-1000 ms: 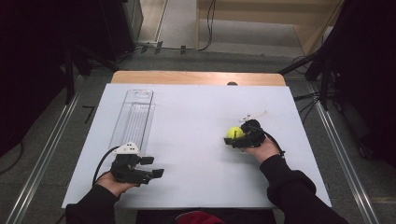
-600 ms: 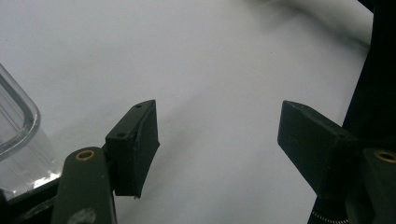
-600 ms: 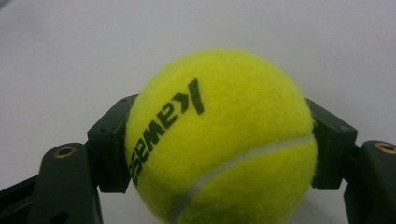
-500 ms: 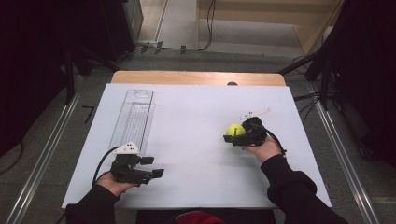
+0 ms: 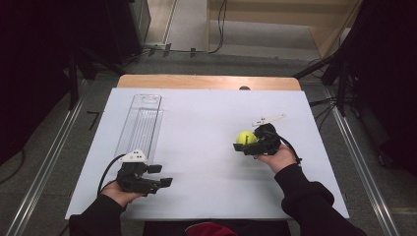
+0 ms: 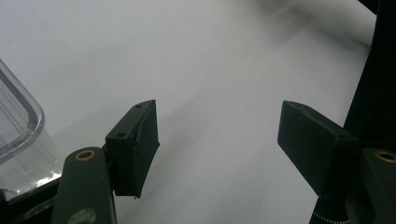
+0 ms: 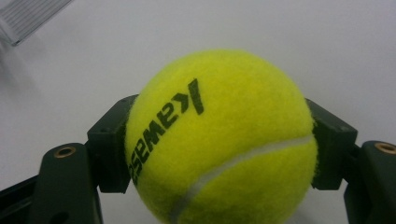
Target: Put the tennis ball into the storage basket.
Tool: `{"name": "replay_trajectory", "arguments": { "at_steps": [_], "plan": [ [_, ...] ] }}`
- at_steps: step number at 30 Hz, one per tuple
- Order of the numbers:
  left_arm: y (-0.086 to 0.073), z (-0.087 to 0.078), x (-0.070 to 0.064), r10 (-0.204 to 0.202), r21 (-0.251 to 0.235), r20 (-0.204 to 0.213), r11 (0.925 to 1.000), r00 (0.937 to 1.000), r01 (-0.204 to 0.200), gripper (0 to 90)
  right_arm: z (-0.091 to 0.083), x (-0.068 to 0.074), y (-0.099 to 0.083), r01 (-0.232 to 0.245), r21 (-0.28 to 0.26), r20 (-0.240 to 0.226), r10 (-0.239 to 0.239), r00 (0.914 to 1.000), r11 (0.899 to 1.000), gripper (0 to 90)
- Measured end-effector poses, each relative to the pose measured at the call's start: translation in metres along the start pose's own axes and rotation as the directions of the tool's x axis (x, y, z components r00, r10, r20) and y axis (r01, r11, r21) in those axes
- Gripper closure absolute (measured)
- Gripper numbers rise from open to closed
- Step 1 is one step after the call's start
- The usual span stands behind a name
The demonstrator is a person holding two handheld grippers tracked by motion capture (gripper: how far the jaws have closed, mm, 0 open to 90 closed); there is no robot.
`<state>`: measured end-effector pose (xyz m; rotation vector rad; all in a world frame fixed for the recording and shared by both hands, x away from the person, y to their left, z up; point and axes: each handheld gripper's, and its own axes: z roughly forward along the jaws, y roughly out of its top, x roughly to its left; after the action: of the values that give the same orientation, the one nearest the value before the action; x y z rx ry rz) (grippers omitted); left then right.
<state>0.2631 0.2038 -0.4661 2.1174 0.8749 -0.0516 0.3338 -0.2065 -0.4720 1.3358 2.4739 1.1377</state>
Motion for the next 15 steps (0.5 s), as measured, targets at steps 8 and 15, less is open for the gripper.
{"name": "replay_trajectory", "arguments": {
  "at_steps": [8, 15],
  "plan": [
    [0.0, 0.0, 0.0, 0.002, -0.002, -0.003, 1.0, 1.0, -0.002, 29.7, 0.003, 0.008, 0.001, 0.021, 0.01, -0.013, -0.02, 0.9997, 1.0, 23.3],
    [0.0, 0.0, 0.0, 0.001, -0.006, -0.002, 1.0, 1.0, -0.001, 29.7, 0.006, 0.016, 0.002, 0.036, 0.018, -0.04, -0.036, 0.9985, 0.999, 23.3]
  ]
}}
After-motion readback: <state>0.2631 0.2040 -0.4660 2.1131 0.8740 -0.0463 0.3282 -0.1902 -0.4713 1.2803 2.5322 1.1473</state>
